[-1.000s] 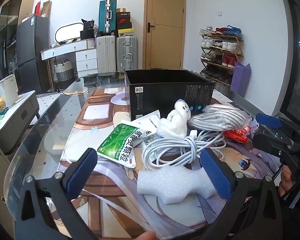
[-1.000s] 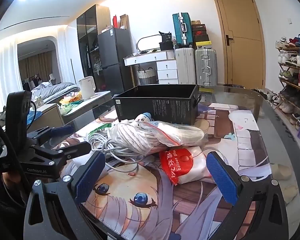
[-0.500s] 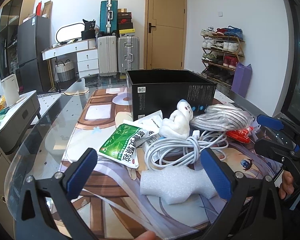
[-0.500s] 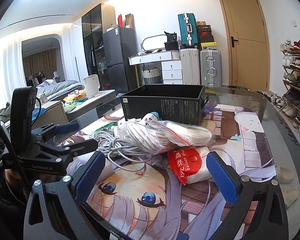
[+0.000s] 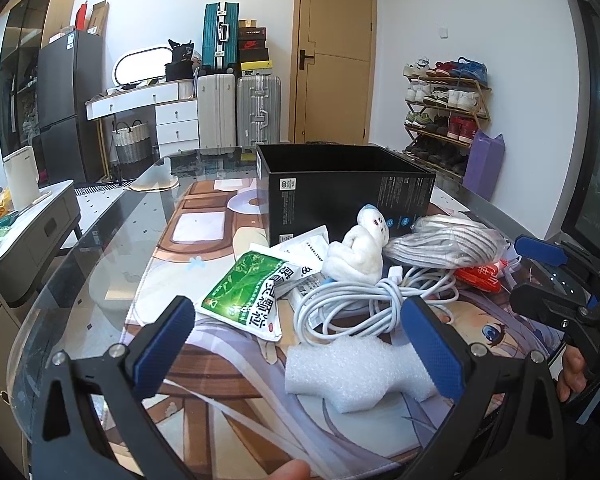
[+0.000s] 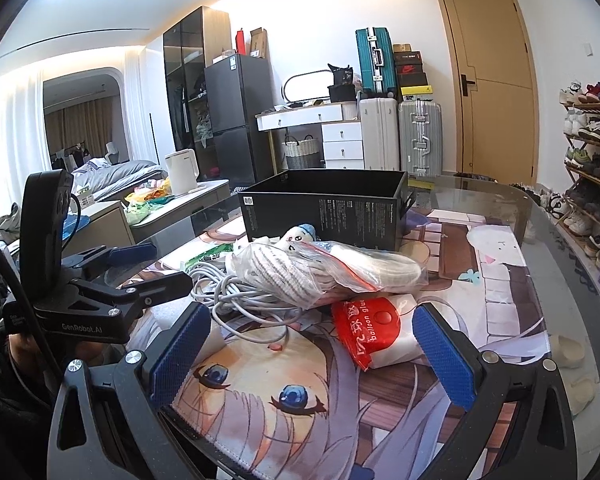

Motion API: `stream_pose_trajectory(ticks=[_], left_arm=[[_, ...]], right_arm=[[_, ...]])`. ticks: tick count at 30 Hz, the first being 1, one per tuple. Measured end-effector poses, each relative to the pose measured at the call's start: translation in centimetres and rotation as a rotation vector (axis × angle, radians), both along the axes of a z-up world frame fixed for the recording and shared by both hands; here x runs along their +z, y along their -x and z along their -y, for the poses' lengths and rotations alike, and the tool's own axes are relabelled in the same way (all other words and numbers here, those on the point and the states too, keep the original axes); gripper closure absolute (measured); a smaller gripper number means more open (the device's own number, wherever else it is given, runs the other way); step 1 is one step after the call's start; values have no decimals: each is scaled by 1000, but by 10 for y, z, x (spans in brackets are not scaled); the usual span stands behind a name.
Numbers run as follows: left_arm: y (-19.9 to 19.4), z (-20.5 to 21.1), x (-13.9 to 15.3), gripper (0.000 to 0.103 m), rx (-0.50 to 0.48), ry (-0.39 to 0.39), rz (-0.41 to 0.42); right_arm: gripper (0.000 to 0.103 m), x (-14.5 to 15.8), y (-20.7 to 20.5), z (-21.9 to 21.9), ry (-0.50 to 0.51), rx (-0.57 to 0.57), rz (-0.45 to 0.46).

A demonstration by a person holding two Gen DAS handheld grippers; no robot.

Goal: Organize soft objects

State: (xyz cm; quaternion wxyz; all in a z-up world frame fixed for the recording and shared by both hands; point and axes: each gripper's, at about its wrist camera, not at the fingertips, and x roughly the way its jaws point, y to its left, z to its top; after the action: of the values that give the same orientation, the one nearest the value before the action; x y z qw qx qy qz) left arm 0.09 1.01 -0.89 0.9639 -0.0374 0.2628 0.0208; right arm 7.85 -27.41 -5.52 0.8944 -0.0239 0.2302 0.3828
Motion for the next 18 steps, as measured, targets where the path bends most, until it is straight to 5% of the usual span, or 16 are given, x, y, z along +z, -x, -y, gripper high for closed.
stream_pose_trajectory(ticks=[18], left_arm=[[0,-3,2,0,-18,5,4]], right_arm=[[1,3,-4,2,-35,-12,1]])
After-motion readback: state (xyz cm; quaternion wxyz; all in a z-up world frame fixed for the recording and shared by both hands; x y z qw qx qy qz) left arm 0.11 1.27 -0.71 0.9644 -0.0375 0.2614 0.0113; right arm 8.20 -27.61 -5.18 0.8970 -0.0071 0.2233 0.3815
